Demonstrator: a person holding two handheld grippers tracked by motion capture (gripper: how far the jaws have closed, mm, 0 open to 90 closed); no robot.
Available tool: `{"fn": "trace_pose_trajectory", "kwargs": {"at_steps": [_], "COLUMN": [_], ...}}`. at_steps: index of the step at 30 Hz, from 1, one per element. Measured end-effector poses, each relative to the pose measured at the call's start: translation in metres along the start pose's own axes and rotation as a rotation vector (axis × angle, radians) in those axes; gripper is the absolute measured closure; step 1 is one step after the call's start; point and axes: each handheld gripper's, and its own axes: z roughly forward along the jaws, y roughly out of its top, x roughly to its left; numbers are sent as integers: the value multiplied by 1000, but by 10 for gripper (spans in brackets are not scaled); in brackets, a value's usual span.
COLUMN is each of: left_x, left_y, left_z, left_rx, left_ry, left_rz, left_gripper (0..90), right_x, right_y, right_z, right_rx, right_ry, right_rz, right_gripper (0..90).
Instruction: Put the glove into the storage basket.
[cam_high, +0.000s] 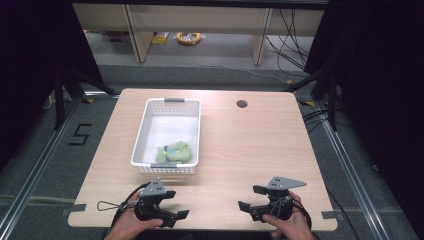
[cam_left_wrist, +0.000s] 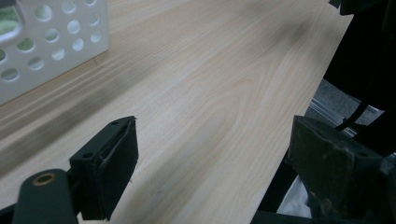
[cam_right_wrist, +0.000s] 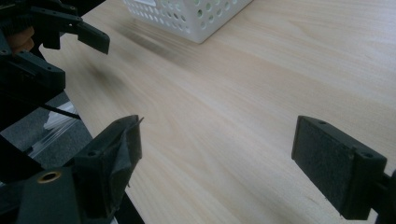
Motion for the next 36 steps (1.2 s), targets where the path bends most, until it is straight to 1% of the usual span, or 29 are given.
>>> {"fn": "trace_pose_trajectory", "kwargs": {"at_steps": [1, 2, 4, 5, 6, 7, 8, 9, 10, 12, 13, 14, 15, 16, 17, 18, 19, 20, 21, 22, 23, 24, 25, 26, 28, 31, 33, 34, 36], "left_x": [0, 0, -1, -1, -2, -1, -2, -3, -3, -6, -7, -8, -10, -11, -11, -12, -14, -14, -12, -15, -16, -15, -16, -16, -15, -16, -14, -16, -15], "left_y": [0, -1, -3, -3, -4, -4, -6, -7, -8, -10, -11, -11, -12, -13, -13, -14, -16, -17, -17, -19, -20, -20, -21, -21, -20, -21, -21, -21, -21], "left_z": [-2, -2, -4, -5, -6, -6, -6, -6, -5, -4, -4, -4, -4, -4, -5, -4, -4, -4, -6, -4, -4, -5, -5, -5, -6, -4, -5, -4, -4], "left_rx": [23, 8, 19, 10, 15, 18, 11, 15, 19, 24, 30, 28, 34, 32, 34, 28, 28, 29, 53, 35, 40, 43, 34, 36, 39, 37, 58, 43, 49], "left_ry": [-5, 0, 1, 8, 11, 14, 27, 29, 40, 51, 59, 59, 63, 66, 61, 61, 63, 64, 73, 70, 68, 74, 68, 72, 75, 72, 79, 72, 72], "left_rz": [-16, 3, -10, 3, 11, 23, 22, 26, 36, 31, 37, 61, 56, 60, 77, 75, 50, 51, 95, 78, 57, 76, 76, 78, 83, 68, 89, 73, 81], "left_gripper": [160, 160, 160, 160, 160, 160, 160, 160, 160, 160, 160, 160, 160, 160, 160, 160, 160, 160, 160, 160, 160, 160, 160, 160, 160, 160, 160, 160, 161], "right_x": [3, 1, 3, 3, 7, 4, 7, 6, 7, 8, 11, 10, 13, 14, 12, 16, 14, 14, 15, 14, 14, 14, 15, 14, 14, 14, 13, 13, 13], "right_y": [-2, -2, -5, -5, -7, -8, -9, -10, -11, -12, -14, -14, -16, -18, -18, -20, -21, -23, -25, -26, -28, -29, -29, -31, -32, -33, -33, -33, -33], "right_z": [1, 1, 2, 2, 1, 2, 1, 3, 2, 3, 3, 3, 3, 4, 4, 2, 3, 3, 4, 3, 3, 2, 1, 2, 0, 0, -1, 0, 0], "right_rx": [1, 4, 5, 19, 33, 18, 42, 31, 40, 46, 55, 55, 62, 59, 64, 75, 66, 73, 70, 74, 78, 88, 87, 82, 85, 87, 87, 87, 91], "right_ry": [6, -7, -3, -4, -1, -20, -15, -10, -25, -20, -13, -33, -30, -25, -27, -42, -49, -40, -21, -31, -24, -28, -56, -41, -47, -46, -54, -55, -53], "right_rz": [31, -10, 6, -11, 32, -30, 8, -17, -27, -38, -14, -49, -21, -31, -64, -35, -67, -68, -54, -68, -63, -63, -75, -73, -93, -84, -86, -86, -88], "right_gripper": [167, 167, 167, 167, 167, 167, 167, 167, 167, 167, 167, 167, 167, 167, 167, 167, 167, 167, 167, 167, 167, 167, 167, 167, 167, 167, 167, 167, 167]}}
